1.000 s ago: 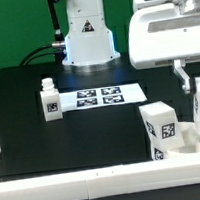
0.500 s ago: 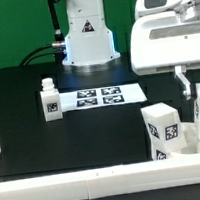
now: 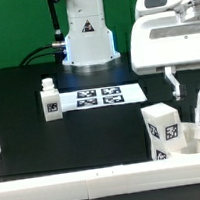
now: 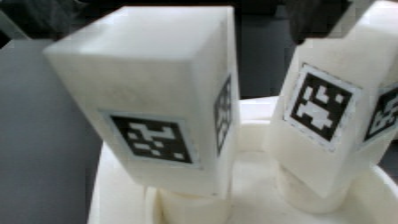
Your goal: Assemble stool
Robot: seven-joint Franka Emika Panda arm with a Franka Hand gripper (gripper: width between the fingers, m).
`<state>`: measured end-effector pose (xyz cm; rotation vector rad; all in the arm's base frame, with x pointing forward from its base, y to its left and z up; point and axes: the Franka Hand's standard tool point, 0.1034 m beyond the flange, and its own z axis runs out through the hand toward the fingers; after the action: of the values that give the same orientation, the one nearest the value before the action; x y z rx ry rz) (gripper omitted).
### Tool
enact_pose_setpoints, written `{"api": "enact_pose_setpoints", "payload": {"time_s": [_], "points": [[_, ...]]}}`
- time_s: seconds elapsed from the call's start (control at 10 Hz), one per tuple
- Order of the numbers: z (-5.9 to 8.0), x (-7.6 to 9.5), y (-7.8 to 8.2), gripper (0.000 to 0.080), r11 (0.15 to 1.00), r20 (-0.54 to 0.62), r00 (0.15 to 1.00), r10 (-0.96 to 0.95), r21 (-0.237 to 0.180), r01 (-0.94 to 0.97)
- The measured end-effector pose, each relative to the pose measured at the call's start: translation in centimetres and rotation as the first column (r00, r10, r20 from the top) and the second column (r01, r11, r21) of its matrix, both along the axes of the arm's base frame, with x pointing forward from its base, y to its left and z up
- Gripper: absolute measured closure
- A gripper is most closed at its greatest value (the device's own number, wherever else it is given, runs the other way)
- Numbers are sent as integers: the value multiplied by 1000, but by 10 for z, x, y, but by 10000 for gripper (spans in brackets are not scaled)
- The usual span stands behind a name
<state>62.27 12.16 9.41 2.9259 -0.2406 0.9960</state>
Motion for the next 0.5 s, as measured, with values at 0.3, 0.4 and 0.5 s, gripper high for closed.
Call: {"api": "enact_pose_setpoints", "payload": {"time_s": [0.3,0.4,0.5], "points": [[1,6,-2,154,998,-77,996,-51,36,54],[1,8,-1,151,995,-165,984,-68,56,78],[6,13,-5,151,991,-225,971,-87,76,106]]}}
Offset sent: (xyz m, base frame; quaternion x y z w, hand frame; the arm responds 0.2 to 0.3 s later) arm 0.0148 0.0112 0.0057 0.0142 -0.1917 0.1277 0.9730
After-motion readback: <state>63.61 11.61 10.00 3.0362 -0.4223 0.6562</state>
